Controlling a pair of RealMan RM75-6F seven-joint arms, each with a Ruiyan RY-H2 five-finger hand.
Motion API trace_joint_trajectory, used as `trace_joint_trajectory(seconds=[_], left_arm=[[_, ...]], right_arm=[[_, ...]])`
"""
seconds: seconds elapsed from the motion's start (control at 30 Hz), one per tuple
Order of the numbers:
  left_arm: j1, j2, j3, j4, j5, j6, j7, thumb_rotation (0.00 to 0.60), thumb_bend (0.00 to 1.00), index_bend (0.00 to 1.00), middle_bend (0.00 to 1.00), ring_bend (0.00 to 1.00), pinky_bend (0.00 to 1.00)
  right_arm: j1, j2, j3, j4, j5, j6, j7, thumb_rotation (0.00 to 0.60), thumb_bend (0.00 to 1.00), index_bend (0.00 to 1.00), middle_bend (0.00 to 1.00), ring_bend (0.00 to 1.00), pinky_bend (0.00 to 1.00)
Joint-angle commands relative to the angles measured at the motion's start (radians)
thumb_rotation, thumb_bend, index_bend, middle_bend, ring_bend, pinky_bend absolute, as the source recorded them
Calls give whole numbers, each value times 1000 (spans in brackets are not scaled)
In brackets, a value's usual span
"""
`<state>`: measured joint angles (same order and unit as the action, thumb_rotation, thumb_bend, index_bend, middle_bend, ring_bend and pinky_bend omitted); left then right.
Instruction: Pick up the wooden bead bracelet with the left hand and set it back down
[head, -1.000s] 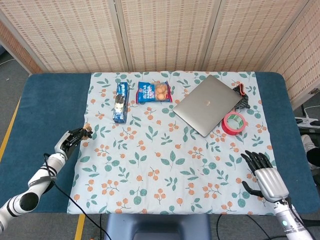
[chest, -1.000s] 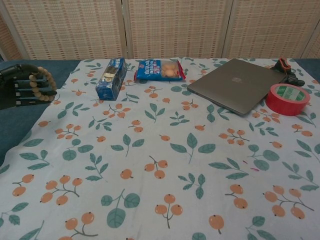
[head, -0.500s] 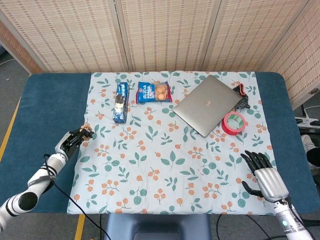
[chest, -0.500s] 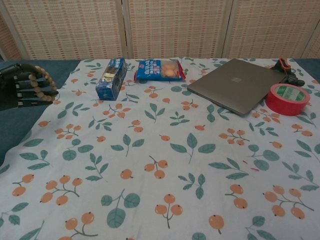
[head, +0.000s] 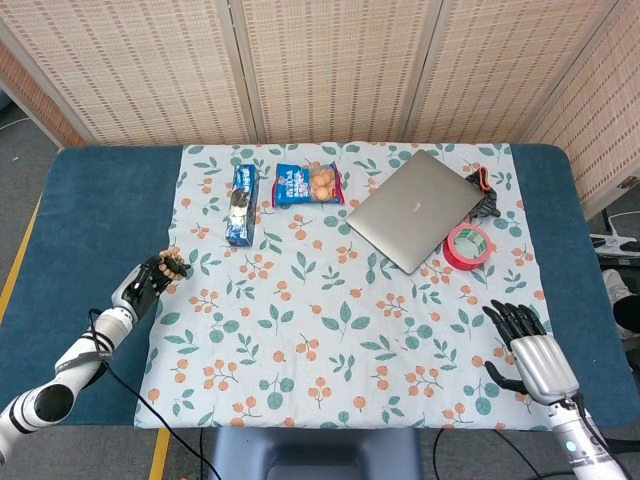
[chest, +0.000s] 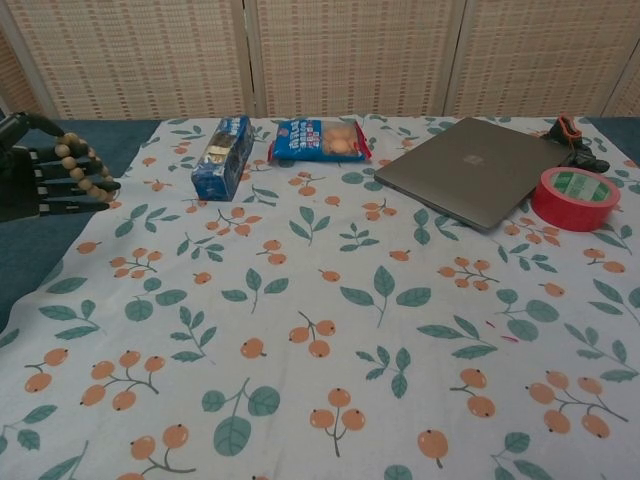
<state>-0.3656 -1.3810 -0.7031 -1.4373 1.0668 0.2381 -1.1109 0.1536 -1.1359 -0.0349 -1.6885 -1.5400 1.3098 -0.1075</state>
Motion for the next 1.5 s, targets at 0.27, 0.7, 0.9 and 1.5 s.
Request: trace_joint_trajectory(seconds=[0.27, 0.7, 0.9, 1.5], left_arm=[[28, -1, -42, -32, 45, -66, 2, 456, 1000, 569, 507, 166, 58], [69, -40, -120, -25, 87, -144, 57, 600, 1000, 526, 465, 140, 50], [95, -61, -165, -32, 77, -168, 94, 600, 814, 457, 451, 136, 49], [139, -130, -275, 11, -54, -266, 239, 316, 557, 650, 474, 141, 27]], right_arm=[[-1, -2, 3, 1, 3, 3, -4, 516, 314, 0, 0, 0, 0], [0, -3, 4, 3, 6, 0, -4, 517, 314, 0, 0, 0, 0], [1, -3, 4, 2, 7, -3, -5, 519, 314, 0, 0, 0, 0], [3, -3, 3, 1, 11, -11, -6, 518, 314, 0, 0, 0, 0]])
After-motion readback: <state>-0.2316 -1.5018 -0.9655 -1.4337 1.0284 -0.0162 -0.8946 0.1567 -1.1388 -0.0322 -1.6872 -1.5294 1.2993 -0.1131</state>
